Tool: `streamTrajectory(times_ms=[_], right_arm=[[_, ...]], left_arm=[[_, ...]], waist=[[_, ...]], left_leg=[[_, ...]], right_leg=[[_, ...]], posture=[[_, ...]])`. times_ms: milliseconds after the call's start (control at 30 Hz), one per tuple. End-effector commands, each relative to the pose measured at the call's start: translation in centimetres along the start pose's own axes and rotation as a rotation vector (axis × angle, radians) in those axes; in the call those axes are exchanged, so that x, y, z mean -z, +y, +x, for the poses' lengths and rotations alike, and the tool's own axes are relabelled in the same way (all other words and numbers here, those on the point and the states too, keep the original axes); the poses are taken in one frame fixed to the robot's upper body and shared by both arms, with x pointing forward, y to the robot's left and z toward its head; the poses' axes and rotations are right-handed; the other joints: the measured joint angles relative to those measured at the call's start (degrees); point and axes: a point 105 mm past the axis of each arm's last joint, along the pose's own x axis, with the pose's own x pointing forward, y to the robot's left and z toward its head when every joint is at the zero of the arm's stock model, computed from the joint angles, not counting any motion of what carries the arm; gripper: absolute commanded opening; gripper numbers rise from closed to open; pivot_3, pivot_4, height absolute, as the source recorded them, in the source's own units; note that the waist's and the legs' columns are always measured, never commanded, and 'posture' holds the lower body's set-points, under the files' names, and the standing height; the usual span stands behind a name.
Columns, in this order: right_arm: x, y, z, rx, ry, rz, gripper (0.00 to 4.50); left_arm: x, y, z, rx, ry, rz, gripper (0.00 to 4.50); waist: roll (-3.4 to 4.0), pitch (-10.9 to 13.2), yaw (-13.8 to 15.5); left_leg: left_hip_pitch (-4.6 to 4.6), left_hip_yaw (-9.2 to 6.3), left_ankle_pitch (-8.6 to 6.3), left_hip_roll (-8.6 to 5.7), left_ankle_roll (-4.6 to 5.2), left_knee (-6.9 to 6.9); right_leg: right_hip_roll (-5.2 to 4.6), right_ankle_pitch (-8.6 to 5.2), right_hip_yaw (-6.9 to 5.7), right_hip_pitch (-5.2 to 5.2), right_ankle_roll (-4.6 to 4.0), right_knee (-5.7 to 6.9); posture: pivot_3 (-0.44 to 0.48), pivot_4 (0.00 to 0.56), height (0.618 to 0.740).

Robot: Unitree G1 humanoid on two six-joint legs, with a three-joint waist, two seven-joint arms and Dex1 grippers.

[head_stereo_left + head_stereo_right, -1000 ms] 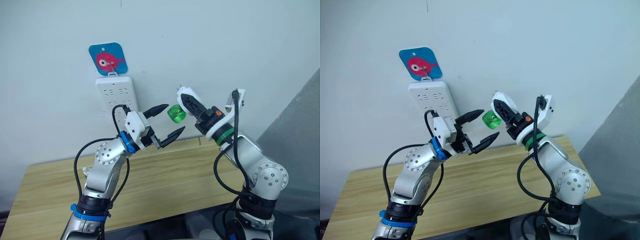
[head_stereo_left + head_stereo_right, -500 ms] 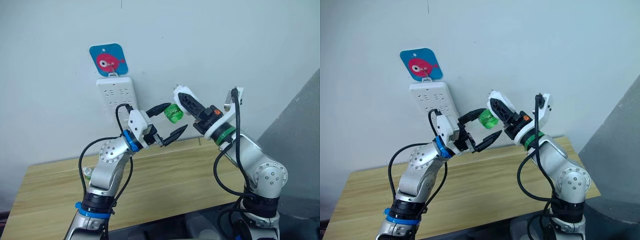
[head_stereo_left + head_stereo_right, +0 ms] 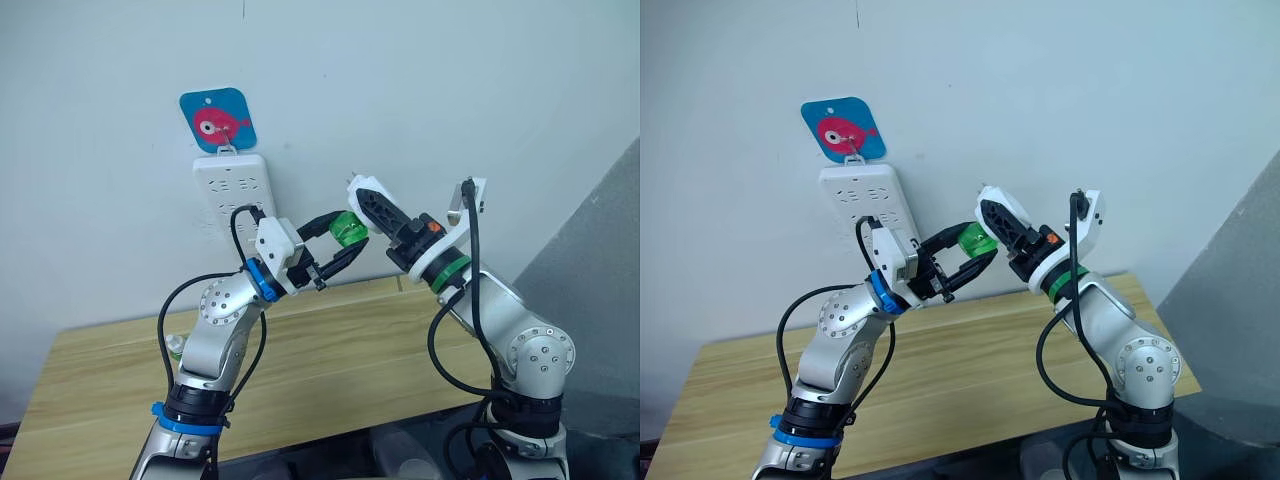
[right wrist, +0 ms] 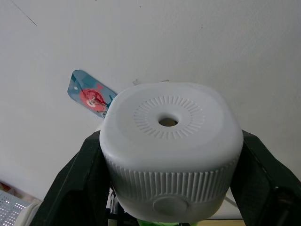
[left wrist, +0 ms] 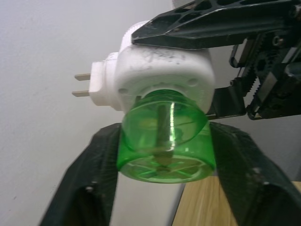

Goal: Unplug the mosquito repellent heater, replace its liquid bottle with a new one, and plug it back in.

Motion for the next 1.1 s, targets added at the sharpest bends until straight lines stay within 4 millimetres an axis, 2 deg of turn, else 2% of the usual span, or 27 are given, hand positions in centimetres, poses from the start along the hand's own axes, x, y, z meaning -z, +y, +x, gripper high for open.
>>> streamTrajectory(times_ms=[33, 267, 400, 433, 633, 900, 1100], right_arm=[[-0.4, 1.1, -0.1, -0.046, -0.021, 0.005, 3.01], [-0.4, 1.1, -0.4, -0.054, -0.011, 0.003, 3.01], [-0.8, 1.1, -0.8, -0.064, -0.016, -0.002, 4.40], [-0.9, 1.0, -1.0, -0.063, -0.017, -0.002, 4.46], [-1.6, 0.0, -2.6, -0.052, -0.007, -0.006, 4.50], [-1.9, -3.1, -5.8, 0.029, 0.061, -0.127, 4.50], [-2.8, -4.4, -8.2, 0.032, 0.175, -0.197, 4.50]], left_arm=[[-1.0, 0.0, 0.4, 0.002, -0.037, 0.013, 2.26], [-1.1, 0.1, 0.3, 0.002, -0.029, 0.019, 2.26], [-1.3, 0.3, 0.1, 0.009, -0.023, 0.030, 2.26], [-1.3, 0.3, 0.1, 0.011, -0.021, 0.034, 2.26], [-1.3, 0.6, -0.1, 0.012, -0.010, 0.037, 2.26], [-0.4, 1.2, -0.9, 0.023, 0.044, 0.021, 2.26], [0.5, 0.3, -2.4, 0.168, 0.111, 0.069, 2.26]], waist=[[0.00, 0.0, 0.0], [0.00, 0.0, 0.0], [0.00, 0.0, 0.0], [-0.01, -0.1, 0.0], [0.00, -0.2, 0.1], [0.01, -0.2, 0.1], [0.00, -0.2, 0.1]], left_leg=[[0.00, 0.00, 0.00, 0.00, 0.00, 0.00], [0.00, 0.00, 0.00, 0.00, 0.01, 0.01], [0.00, 0.00, 0.01, 0.00, 0.01, 0.01], [0.01, 0.00, 0.01, 0.00, 0.01, 0.01], [0.00, 0.01, 0.01, 0.00, 0.01, 0.02], [0.09, 0.21, 0.01, -0.02, 0.02, 0.03], [0.20, 0.37, 0.02, 0.00, 0.05, 0.03]], right_leg=[[0.00, 0.00, 0.00, 0.00, 0.00, 0.00], [0.00, 0.00, 0.00, 0.01, 0.00, 0.00], [0.00, 0.00, 0.00, 0.01, 0.00, 0.00], [0.00, 0.00, 0.00, 0.02, 0.00, 0.01], [0.00, 0.00, 0.00, 0.05, 0.00, -0.01], [0.03, 0.00, 0.01, 0.14, 0.00, -0.02], [0.10, -0.01, 0.11, 0.19, 0.01, -0.02]], posture=[[-0.216, 0.032, 0.740], [-0.214, 0.033, 0.740], [-0.217, 0.030, 0.740], [-0.217, 0.030, 0.740], [-0.228, 0.028, 0.740], [-0.250, 0.035, 0.740], [-0.255, 0.047, 0.740]])
